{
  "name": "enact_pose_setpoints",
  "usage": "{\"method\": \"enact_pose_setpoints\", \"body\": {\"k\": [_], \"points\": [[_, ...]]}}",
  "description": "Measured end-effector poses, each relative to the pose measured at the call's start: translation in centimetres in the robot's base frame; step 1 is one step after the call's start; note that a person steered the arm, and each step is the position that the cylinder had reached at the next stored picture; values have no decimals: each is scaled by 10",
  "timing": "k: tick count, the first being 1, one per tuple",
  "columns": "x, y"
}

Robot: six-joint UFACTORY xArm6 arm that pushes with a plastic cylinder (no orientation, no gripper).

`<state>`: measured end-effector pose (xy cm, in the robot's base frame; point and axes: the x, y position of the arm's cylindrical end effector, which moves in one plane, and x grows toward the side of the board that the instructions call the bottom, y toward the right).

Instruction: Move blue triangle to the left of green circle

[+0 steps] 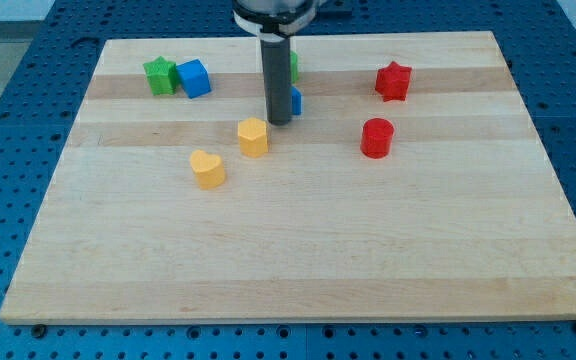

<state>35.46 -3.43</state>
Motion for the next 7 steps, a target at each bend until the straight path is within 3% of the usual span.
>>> {"method": "enact_pose_setpoints", "body": {"k": [1, 3, 5, 7], "points": [[-15, -7], [29, 25], [-10, 68], [-16, 4]]}}
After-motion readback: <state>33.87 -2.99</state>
